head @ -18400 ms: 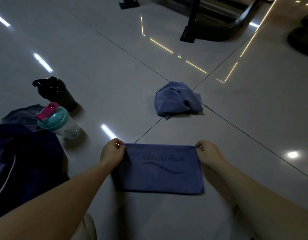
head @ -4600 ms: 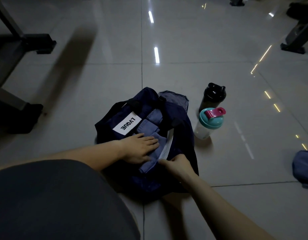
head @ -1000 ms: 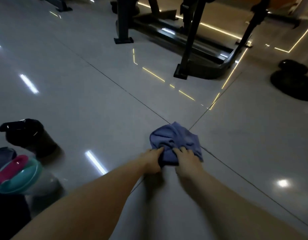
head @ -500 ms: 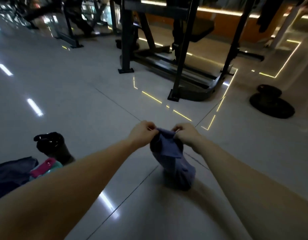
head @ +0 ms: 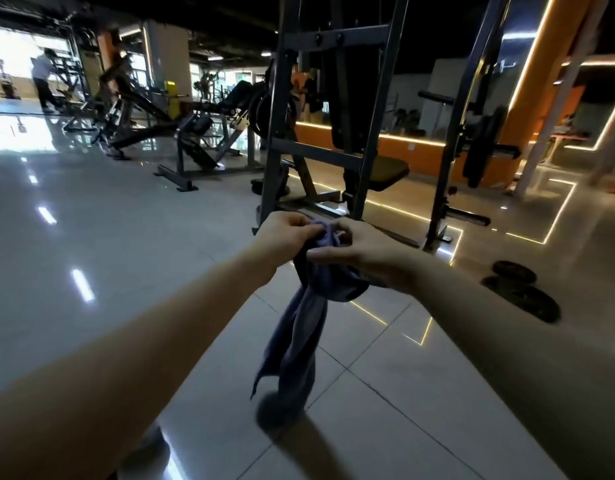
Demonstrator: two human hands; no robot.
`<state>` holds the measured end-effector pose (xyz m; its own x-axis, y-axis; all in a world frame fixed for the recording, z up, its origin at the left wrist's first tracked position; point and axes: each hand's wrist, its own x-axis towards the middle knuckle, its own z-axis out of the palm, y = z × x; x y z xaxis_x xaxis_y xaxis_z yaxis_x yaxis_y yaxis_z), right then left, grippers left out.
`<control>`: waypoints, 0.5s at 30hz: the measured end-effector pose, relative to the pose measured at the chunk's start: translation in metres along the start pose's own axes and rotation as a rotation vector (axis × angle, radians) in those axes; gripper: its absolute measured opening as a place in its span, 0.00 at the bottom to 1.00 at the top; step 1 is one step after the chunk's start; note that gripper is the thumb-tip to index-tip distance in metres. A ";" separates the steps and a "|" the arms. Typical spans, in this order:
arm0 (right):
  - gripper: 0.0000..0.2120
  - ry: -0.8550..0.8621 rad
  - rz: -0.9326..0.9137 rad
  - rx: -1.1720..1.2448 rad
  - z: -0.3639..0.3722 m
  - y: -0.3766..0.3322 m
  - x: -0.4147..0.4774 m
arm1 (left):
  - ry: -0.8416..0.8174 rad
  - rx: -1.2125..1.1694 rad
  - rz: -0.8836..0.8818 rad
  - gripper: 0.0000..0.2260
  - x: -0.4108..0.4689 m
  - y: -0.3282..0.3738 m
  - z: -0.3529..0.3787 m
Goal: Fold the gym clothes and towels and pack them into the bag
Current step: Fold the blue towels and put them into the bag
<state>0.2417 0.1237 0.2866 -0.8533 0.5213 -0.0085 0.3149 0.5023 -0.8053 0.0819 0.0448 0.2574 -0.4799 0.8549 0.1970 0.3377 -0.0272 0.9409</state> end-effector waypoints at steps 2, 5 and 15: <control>0.12 0.155 -0.068 -0.172 0.009 0.002 -0.003 | -0.020 -0.004 0.004 0.08 -0.009 -0.002 -0.003; 0.07 0.069 -0.044 -0.033 0.004 0.011 -0.006 | -0.015 -0.016 0.005 0.12 -0.020 -0.010 -0.006; 0.15 0.103 0.071 0.158 -0.014 0.033 0.016 | -0.309 0.042 -0.113 0.10 -0.023 -0.056 -0.046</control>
<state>0.2441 0.1577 0.2682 -0.7815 0.6237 -0.0148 0.2971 0.3513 -0.8879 0.0366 0.0026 0.2133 -0.2503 0.9681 -0.0066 0.3325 0.0924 0.9386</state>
